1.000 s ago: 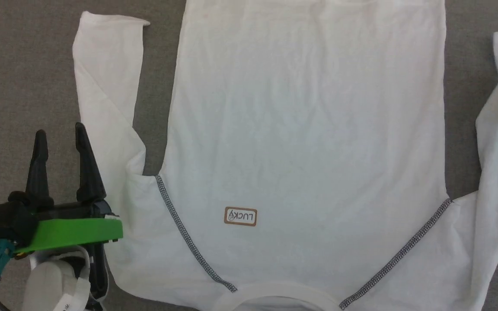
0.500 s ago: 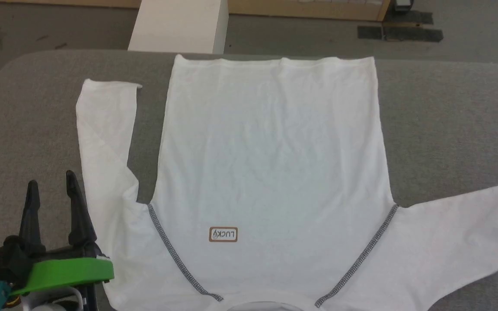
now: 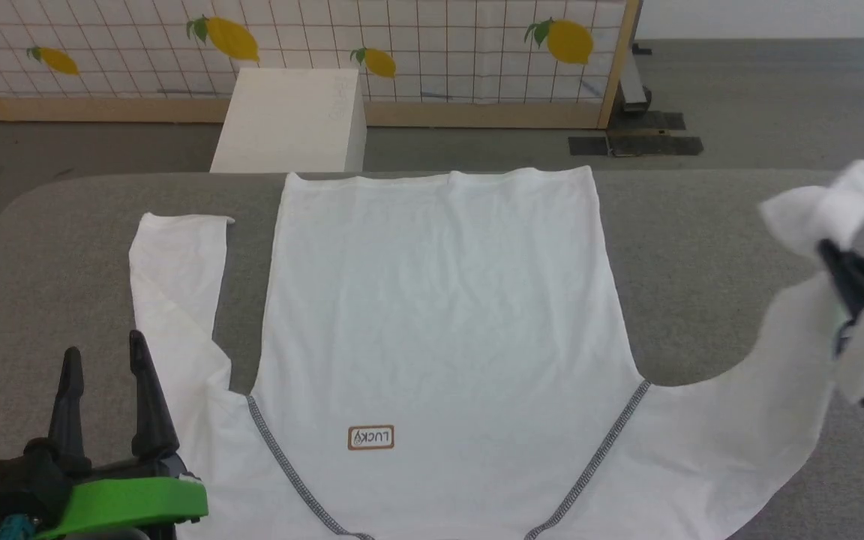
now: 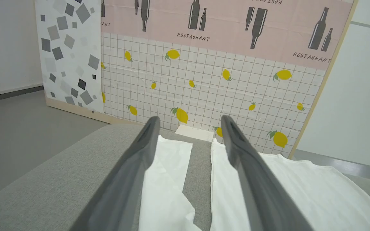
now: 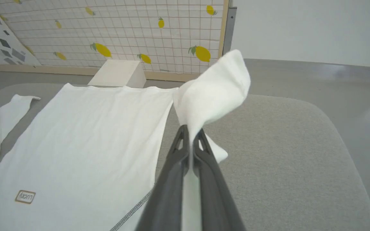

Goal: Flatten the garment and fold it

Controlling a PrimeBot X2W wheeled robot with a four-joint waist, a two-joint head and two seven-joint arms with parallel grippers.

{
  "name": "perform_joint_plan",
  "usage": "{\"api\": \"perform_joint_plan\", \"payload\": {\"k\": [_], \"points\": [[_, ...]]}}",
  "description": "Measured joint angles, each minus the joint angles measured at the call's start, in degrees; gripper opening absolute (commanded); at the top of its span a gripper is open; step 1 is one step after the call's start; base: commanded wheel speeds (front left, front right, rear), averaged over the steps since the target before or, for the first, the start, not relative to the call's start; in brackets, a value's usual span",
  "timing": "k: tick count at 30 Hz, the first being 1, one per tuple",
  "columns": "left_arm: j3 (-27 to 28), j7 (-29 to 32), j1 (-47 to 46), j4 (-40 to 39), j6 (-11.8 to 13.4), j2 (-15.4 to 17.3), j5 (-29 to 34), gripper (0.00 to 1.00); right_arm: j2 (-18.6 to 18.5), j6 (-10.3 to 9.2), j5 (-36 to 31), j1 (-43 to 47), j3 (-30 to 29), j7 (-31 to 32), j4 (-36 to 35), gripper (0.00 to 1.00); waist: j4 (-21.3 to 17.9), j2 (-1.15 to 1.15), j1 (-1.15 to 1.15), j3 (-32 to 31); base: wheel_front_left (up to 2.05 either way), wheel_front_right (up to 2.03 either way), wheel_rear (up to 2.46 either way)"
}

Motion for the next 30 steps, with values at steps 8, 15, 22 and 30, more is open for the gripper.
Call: {"api": "perform_joint_plan", "payload": {"k": [8, 15, 22, 30], "points": [[-0.8, 0.0, 0.4, -0.3, 0.0, -0.1, 0.0, 1.00, 8.1, 0.00, 4.1, -3.2, 28.5, -3.8, 9.0, 0.00, 2.6, 0.00, 0.00, -0.5, 0.00, 0.00, 0.00], [-2.2, 0.0, -0.1, -0.1, 0.0, -0.1, 0.0, 1.00, 10.3, -0.01, 5.3, -9.5, 38.7, -9.5, 22.5, 0.00, 6.0, 0.00, 0.00, 0.8, 0.00, 0.00, 0.00], [-2.5, 0.0, -0.9, 0.2, 0.4, -0.1, -1.1, 1.00, 10.8, -0.01, 5.8, -14.1, 48.3, -10.1, 35.1, 0.58, 9.2, 0.00, 0.00, 3.3, 0.00, 0.00, 0.00], [-2.0, 0.0, -1.1, 0.6, 0.5, -0.1, -1.3, 1.00, 10.6, 0.00, 10.1, -17.5, 45.9, -17.1, 35.0, 1.00, 9.9, 0.00, 0.00, 5.2, 0.00, 0.00, 0.00]]}}
